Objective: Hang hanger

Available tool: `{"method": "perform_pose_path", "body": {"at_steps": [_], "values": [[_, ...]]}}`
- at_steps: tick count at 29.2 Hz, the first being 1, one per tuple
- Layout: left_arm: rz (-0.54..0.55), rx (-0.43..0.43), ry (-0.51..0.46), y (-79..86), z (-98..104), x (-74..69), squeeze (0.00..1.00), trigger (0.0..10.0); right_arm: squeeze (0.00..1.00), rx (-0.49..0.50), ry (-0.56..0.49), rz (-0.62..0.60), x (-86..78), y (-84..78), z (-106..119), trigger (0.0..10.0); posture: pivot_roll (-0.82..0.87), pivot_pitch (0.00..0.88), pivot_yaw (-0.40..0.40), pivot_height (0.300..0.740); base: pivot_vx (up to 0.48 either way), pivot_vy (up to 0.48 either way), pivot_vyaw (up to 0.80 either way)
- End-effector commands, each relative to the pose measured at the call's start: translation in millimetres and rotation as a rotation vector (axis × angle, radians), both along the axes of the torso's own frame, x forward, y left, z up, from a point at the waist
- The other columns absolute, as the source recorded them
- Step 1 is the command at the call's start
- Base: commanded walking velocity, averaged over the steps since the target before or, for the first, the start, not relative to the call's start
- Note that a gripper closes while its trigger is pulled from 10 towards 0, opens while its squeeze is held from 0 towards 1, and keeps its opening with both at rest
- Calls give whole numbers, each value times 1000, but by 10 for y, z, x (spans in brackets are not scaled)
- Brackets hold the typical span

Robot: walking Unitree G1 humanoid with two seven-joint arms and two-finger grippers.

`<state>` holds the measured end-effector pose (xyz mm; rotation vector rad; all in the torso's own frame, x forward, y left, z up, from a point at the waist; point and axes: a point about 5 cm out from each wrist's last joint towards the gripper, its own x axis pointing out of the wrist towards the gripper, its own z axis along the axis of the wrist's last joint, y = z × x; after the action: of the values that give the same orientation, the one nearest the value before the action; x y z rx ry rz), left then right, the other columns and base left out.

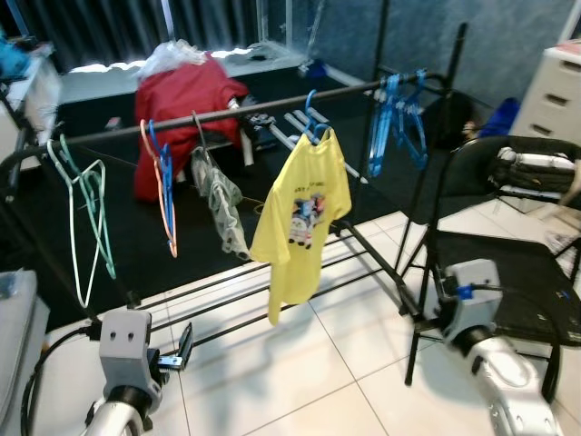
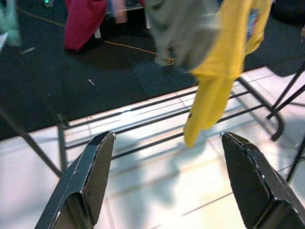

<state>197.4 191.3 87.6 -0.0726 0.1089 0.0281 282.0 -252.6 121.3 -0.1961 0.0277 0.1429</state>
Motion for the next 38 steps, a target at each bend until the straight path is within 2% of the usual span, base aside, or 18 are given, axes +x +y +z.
{"method": "perform_pose_path", "body": {"at_steps": [1,3,5,7,9,10,11,13,14,15,16,17,18,20,28,34,38], "values": [[26,-50,-11,32,91,7,0,10000,0,11,4,17,-2,69,14,10000,-29,0,15,740,0,-461,0],[39,-80,-9,43,113,10,0,10000,0,15,2,25,-2,103,28,10000,-29,0,15,740,0,-461,0],[73,-137,-13,123,185,71,0,10000,0,23,-4,67,6,262,62,10000,-54,0,10,740,0,-397,0],[73,-137,-13,123,185,71,0,10000,0,23,-4,67,6,262,62,10000,-54,0,10,740,0,-356,0],[60,-157,-15,91,296,203,0,10000,0,36,-6,131,-3,463,131,10000,-73,0,10,740,0,-174,0],[60,-157,-15,91,296,203,0,10000,0,36,-6,131,-3,463,131,10000,-73,0,10,740,0,0,0],[90,-101,-37,62,406,337,0,10000,0,15,9,177,-27,573,129,10000,-82,0,7,740,0,0,0],[90,-101,-37,62,406,337,0,10000,0,15,9,177,-27,573,129,10000,-82,0,7,740,0,0,0],[113,-60,-49,69,442,375,0,10000,0,-2,19,186,-36,591,111,10000,-82,0,7,740,0,0,0],[113,-60,-49,69,442,375,0,10000,0,-2,19,186,-36,591,111,10000,-82,0,7,740,0,0,0],[101,-12,-49,68,455,393,0,10000,0,-26,41,189,-52,588,75,10000,-84,0,5,740,0,0,0],[101,-12,-49,68,455,393,0,10000,0,-26,41,189,-52,588,75,10000,-84,0,5,740,0,0,0],[71,54,-50,51,451,391,0,10000,0,-48,68,195,-73,578,35,10000,-90,0,7,740,0,0,0],[29,89,-37,-10,415,383,0,10000,0,-87,106,212,-107,560,-12,10000,-108,0,12,740,463,0,0],[-15,67,-86,-206,546,532,0,10000,0,-79,133,267,-176,609,4,10000,-121,0,21,740,479,0,677],[-40,54,-110,-261,599,584,0,10000,0,-101,129,267,-191,647,-9,10000,-125,0,23,740,480,0,772],[-108,61,-144,-359,663,616,0,10000,0,-95,128,264,-191,678,-20,10000,-129,0,21,740,480,0,0]]}}
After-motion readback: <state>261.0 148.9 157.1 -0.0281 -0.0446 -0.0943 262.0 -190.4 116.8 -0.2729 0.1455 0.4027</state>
